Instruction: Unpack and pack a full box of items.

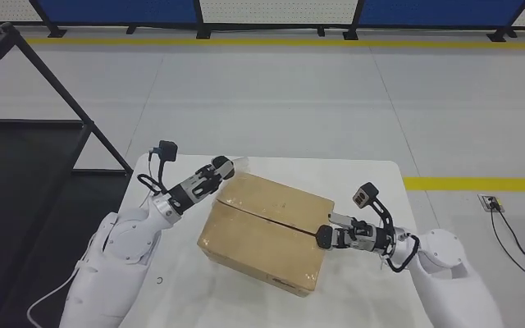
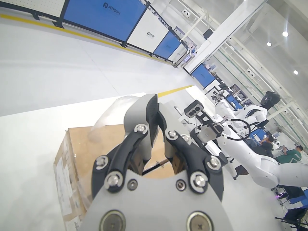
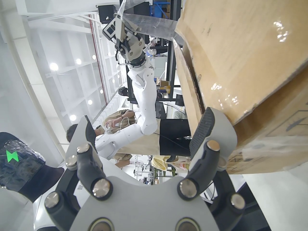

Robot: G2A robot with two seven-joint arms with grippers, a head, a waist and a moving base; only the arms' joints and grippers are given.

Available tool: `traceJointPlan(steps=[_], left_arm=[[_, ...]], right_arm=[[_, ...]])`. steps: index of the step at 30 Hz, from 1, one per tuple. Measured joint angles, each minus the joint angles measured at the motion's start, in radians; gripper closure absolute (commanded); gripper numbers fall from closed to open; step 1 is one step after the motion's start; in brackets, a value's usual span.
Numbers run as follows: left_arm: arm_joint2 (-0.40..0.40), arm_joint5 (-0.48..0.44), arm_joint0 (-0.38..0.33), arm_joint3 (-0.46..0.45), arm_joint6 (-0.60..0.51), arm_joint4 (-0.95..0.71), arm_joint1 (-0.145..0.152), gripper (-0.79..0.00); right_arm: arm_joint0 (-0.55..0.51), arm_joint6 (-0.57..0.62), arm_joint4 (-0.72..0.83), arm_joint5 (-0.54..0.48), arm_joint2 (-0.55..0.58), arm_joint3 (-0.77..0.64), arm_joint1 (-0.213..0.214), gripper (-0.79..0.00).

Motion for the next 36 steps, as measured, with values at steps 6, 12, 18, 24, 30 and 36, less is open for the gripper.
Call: traceJointPlan(steps=[6,12,18,24,30,36], left_arm=[[0.009,-0.003,0.014,-0.011,0.003,0.004,-0.001,0.000],[0.008,-0.011,0.032,-0.034,0.005,0.007,0.001,0.000],[0.021,-0.014,0.041,-0.053,0.001,0.052,0.002,0.000],[0.043,-0.009,0.050,-0.071,-0.018,0.124,0.003,-0.351],[0.065,0.012,0.067,-0.091,-0.081,0.126,0.005,-0.785],[0.068,0.038,0.070,-0.108,-0.151,0.081,0.008,-0.785]], right_arm=[[0.019,-0.054,-0.034,0.014,-0.038,0.018,-0.003,-0.785],[0.032,-0.064,-0.028,0.008,-0.051,0.039,-0.002,-0.785],[0.040,-0.066,-0.018,0.003,-0.059,0.057,-0.001,-0.785],[0.049,-0.066,-0.012,-0.002,-0.065,0.075,0.000,-0.785],[0.063,-0.061,-0.007,-0.007,-0.074,0.092,0.001,-0.785],[0.080,-0.057,-0.002,-0.018,-0.087,0.111,0.000,-0.785]])
